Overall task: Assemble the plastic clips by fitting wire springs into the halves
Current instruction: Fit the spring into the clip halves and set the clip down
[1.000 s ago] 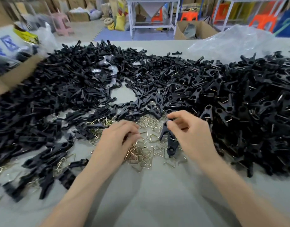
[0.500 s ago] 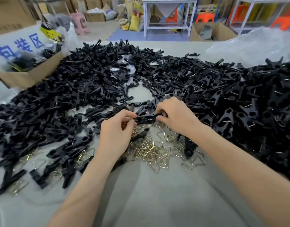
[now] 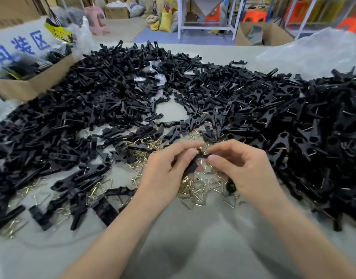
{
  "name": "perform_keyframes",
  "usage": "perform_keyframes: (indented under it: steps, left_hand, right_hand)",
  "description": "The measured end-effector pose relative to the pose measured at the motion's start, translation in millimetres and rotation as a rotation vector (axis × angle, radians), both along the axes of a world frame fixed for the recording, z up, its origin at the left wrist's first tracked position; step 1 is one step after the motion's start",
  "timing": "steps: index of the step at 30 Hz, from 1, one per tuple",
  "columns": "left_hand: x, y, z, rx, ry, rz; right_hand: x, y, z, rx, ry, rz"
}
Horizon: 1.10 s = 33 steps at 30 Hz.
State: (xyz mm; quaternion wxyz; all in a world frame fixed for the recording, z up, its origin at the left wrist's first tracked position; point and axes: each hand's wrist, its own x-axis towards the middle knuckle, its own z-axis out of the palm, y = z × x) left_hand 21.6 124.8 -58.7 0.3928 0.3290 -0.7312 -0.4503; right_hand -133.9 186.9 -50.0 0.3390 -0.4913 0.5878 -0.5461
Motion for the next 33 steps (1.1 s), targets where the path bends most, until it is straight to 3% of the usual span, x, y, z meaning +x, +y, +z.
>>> perform_keyframes:
  steps: [4, 8, 17, 25, 33]
  left_hand:
    - [-8, 9, 2, 0.352, 0.171, -0.053]
    - [-9, 10, 2, 0.416, 0.202, -0.059]
    - [-11, 12, -2, 0.545, 0.324, -0.092]
    - [-9, 14, 1, 0.557, 0.317, -0.124]
    - [-9, 11, -1, 0.555, 0.338, -0.127]
  right_hand:
    - [-1, 6, 0, 0.075, -0.445, 0.018]
    - [0, 6, 1, 0.133, -0.729, 0.073]
    - [-2, 8, 0, 0.154, -0.643, -0.037]
    - [5, 7, 0, 0.201, -0.912, 0.097]
    - [8, 6, -2, 0.173, -0.872, 0.076]
